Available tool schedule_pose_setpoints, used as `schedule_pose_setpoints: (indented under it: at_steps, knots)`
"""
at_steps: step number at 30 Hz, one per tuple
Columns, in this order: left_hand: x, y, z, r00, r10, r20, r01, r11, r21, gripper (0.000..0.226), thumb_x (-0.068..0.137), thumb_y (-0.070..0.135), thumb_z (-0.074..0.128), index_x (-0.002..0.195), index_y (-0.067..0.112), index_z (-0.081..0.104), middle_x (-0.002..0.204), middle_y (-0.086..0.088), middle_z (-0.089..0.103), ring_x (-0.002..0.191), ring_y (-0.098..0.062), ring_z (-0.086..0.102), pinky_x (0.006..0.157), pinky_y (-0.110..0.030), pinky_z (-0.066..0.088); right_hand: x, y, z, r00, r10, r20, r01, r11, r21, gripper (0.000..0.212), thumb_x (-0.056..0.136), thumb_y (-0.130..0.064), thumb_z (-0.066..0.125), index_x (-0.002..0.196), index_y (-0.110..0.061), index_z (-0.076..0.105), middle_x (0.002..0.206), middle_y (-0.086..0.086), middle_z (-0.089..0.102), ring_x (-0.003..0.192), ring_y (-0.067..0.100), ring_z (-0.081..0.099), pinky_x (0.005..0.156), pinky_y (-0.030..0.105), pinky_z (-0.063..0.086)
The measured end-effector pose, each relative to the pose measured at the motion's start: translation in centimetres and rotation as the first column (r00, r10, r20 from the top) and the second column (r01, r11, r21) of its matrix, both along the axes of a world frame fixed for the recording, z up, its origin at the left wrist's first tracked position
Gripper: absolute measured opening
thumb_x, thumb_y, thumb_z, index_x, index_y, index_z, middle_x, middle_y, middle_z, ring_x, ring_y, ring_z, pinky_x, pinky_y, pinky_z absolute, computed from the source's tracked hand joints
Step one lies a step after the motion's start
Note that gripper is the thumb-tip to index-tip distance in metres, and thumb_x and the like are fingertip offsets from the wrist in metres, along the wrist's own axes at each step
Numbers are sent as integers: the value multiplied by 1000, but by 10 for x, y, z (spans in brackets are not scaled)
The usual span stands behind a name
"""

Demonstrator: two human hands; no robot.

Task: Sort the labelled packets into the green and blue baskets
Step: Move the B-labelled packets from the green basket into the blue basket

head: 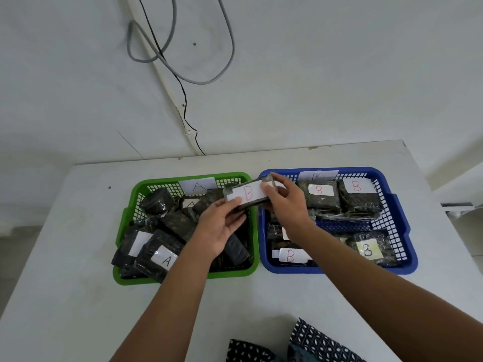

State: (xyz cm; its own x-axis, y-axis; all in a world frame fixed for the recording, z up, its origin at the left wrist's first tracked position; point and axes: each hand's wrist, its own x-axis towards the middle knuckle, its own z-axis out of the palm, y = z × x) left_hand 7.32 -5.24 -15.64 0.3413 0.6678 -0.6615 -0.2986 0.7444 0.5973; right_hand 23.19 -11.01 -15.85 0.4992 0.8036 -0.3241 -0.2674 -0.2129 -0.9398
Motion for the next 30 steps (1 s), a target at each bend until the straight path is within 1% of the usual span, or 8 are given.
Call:
schedule_pose_setpoints:
  at_steps: [4,6,9,12,15,18,25,30]
  knots:
    - [19,-9,5,995,-78,-63,83,993,85,23,88,10,73,109,6,65,103,-13,76,92,-20,75,76,-29,60,31,-14,5,995,-46,-88,46,999,1,29,93,-19,71,121,-21,65,92,2,77,94,20,74,77,32,62]
    - [29,-13,6,970,-104,-218,145,973,180,25,89,18,74,112,10,67,107,-10,75,98,-18,73,79,-29,60,48,-25,6,994,-61,-87,62,998,8,32,92,-16,72,123,-19,64,101,11,75,96,24,74,77,33,62]
    - [46,-24,0,772,-107,-627,435,809,396,48,87,40,73,129,20,62,124,10,65,111,-6,62,90,-25,52,80,-50,7,987,-156,-36,156,988,-13,35,92,-15,71,125,-23,63,107,10,72,93,21,75,76,33,62]
    - [64,-38,-12,588,-8,-809,644,610,462,61,92,41,66,145,18,47,142,9,50,131,-11,46,107,-27,37,110,-76,3,973,-231,14,232,972,-49,37,94,-16,70,128,-27,62,104,8,73,92,17,75,76,34,62]
    - [75,-51,-27,491,52,-870,702,567,431,64,99,32,58,155,13,32,163,-4,27,150,-20,22,121,-35,21,126,-96,-3,964,-265,15,265,962,-65,35,93,-15,70,126,-24,62,98,3,75,90,13,75,72,31,62]
    - [71,-59,-41,468,88,-879,711,553,434,64,102,22,52,158,11,22,166,-4,16,153,-20,15,120,-28,14,129,-107,-10,972,-234,-11,232,967,-102,33,92,-14,71,123,-22,62,104,4,73,89,14,75,72,30,61]
    - [58,-60,-57,528,97,-843,676,554,487,57,103,18,50,156,11,28,161,-5,31,149,-19,26,116,-23,17,106,-94,-31,998,-57,-3,55,979,-196,30,90,-15,74,118,-19,64,112,10,71,98,22,71,79,36,62]
    - [55,-58,-63,526,95,-845,687,538,489,57,104,22,48,157,15,26,162,-1,28,149,-16,25,116,-23,15,90,-74,-43,946,82,312,30,940,-340,51,92,-29,71,140,-18,56,121,2,66,103,17,64,93,36,56]
